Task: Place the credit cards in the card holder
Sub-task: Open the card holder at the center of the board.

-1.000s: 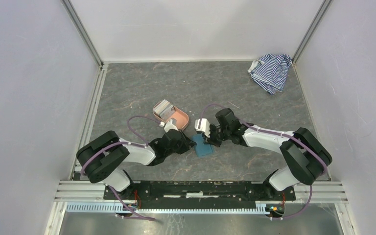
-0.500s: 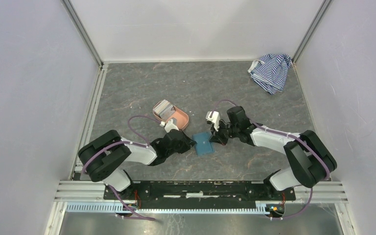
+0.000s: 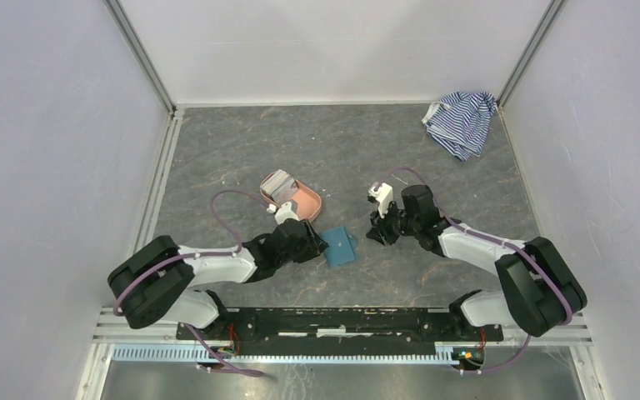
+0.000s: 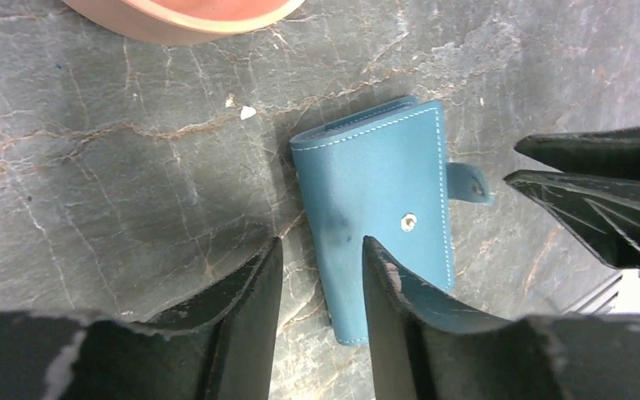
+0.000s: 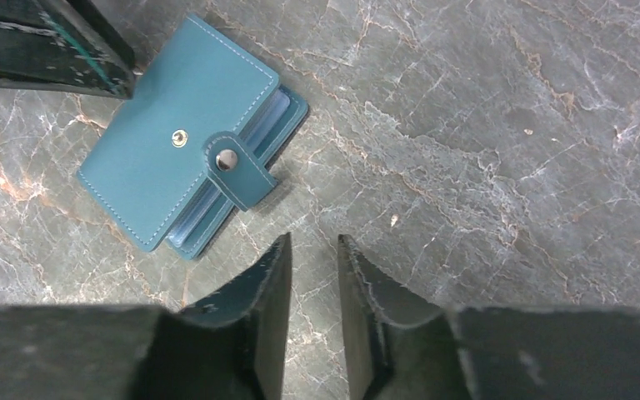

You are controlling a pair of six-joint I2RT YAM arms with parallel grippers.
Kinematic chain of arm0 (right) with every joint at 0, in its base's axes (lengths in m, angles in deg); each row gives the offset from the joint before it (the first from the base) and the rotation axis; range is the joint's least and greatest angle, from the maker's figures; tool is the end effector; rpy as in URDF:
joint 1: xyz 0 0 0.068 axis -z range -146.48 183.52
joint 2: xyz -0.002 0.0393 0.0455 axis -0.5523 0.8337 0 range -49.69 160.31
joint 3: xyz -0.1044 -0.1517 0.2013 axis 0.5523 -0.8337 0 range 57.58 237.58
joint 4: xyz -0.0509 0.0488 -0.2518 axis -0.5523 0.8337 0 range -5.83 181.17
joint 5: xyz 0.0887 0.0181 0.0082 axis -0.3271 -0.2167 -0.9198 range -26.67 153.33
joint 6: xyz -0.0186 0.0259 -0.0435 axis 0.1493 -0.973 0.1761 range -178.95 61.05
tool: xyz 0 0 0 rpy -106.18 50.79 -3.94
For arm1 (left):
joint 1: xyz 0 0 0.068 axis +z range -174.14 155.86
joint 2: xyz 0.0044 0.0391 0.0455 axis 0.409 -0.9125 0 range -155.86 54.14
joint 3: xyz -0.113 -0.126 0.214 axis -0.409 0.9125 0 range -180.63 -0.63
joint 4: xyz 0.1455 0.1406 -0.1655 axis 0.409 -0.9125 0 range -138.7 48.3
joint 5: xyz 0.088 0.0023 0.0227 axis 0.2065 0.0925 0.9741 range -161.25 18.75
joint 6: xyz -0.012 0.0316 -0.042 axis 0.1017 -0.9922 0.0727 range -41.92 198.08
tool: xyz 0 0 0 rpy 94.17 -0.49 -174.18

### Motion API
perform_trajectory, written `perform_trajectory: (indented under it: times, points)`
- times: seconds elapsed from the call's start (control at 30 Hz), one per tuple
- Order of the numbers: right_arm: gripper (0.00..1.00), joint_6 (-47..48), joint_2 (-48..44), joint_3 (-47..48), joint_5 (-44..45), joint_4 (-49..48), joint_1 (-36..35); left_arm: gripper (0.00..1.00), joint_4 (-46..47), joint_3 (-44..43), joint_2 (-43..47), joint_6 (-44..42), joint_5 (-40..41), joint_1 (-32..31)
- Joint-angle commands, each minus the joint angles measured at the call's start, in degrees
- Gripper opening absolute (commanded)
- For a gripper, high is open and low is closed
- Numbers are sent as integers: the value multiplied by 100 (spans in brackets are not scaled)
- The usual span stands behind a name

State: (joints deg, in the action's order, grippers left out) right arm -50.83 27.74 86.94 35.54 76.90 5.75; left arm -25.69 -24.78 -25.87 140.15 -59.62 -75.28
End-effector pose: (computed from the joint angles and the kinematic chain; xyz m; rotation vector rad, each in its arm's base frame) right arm 0.2141 0.1315 0.1600 -0.9459 2.0843 0.7322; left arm 0.1593 -0.1862 0.1347 -0.3397 2.3601 -0.7966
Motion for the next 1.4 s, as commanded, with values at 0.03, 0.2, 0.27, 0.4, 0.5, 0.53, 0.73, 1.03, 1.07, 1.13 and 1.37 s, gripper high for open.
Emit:
perform_trajectory:
  times: [0.03, 0.2, 0.27, 0.4, 0.5, 0.53, 0.73, 1.03, 1.07, 1.13, 1.37]
  points:
    - [38, 36, 69, 137, 118, -35, 19, 53, -332, -284, 580, -537, -151, 16]
    - [42, 355, -280, 158, -410, -23, 92, 59, -653, -391, 1126, -913, -287, 9]
    - [46, 751, -349, 228, -1163, 199, 163, 59, -867, -452, 1281, -1093, -393, -5]
    - [54, 1097, -258, 325, -2078, 368, 220, 59, -1478, -813, 1292, -1224, -238, -320]
    - [58, 779, -50, 378, -2029, 175, 225, 62, -2166, -1275, 1047, -1173, 391, -745]
    - [61, 628, 28, 421, -2010, 108, 202, 64, -2351, -1399, 962, -1146, 623, -859]
    - [78, 568, 319, 946, -437, 278, -635, 71, -2361, -1419, 1154, -1126, 1408, -1015]
    - [76, 392, 1085, 1487, 710, 557, -1172, 70, -2091, -592, 2256, -898, 1855, -1012]
    - [76, 413, 1103, 1484, 745, 576, -1189, 70, -2022, -502, 2327, -870, 1859, -1007]
    - [76, 453, 1119, 1493, 895, 616, -1221, 70, -1916, -381, 2409, -843, 1847, -1010]
    - [71, 613, 978, 1422, 1463, 713, -1235, 71, -1840, -443, 2134, -728, 1706, -1009]
